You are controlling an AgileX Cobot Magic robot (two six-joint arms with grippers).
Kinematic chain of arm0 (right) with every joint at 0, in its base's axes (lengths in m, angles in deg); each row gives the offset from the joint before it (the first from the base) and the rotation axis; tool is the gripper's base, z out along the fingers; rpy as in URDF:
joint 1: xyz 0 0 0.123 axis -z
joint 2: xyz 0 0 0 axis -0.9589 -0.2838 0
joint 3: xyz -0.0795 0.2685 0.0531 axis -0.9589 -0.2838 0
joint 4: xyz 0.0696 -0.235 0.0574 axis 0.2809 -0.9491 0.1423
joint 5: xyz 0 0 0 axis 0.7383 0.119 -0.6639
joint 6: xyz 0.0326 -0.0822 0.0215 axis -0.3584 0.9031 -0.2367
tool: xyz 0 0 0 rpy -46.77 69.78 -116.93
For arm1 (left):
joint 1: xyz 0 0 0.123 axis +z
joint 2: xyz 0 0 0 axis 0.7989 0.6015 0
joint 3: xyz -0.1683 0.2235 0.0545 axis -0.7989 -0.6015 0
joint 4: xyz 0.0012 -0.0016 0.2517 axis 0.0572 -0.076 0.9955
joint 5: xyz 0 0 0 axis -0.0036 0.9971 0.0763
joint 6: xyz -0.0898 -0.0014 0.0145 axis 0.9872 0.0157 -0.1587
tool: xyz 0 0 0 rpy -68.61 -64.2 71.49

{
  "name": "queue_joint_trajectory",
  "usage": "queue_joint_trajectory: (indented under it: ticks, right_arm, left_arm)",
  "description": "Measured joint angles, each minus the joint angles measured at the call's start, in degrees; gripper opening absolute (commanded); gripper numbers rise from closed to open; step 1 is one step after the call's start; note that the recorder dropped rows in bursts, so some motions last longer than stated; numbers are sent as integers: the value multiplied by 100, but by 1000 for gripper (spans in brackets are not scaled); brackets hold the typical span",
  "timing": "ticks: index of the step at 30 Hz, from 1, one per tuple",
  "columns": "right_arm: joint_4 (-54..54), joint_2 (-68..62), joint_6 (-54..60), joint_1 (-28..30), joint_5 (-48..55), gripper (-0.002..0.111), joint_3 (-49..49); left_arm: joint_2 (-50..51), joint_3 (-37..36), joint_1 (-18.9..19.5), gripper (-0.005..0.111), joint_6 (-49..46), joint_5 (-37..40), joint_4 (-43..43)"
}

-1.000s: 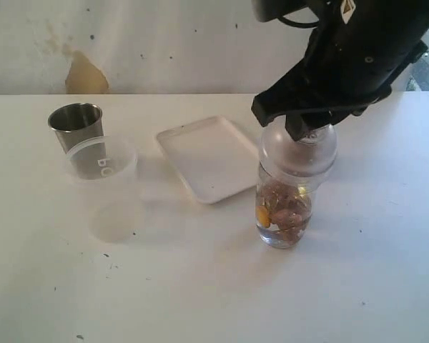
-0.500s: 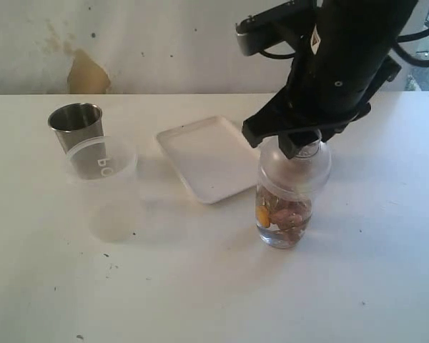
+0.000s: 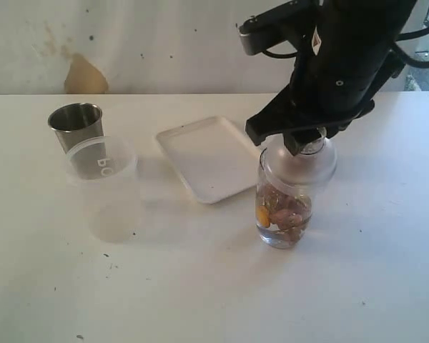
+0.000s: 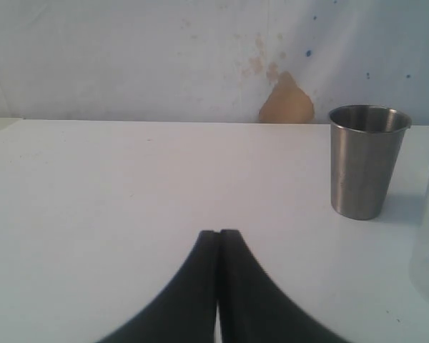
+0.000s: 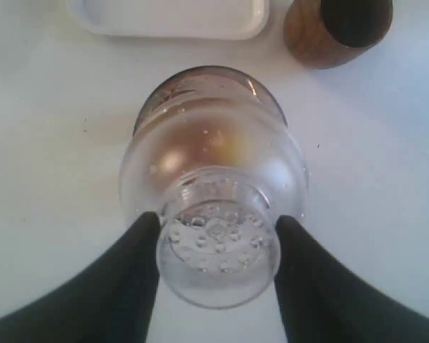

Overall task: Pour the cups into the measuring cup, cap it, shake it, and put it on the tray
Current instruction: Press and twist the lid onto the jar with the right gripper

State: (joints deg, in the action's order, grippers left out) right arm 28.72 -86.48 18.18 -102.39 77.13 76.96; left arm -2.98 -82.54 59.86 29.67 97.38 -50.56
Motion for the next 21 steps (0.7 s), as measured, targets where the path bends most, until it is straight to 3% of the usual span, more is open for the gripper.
queue_joint_trajectory:
  ticks: [8, 21]
  right_arm:
    - [357, -74, -23, 386, -214, 0, 10]
    - [422, -280, -23, 460, -405, 0, 30]
  left_arm:
    - [0, 0, 0, 0, 0, 0, 0]
    - [0, 0, 0, 0, 0, 0, 0]
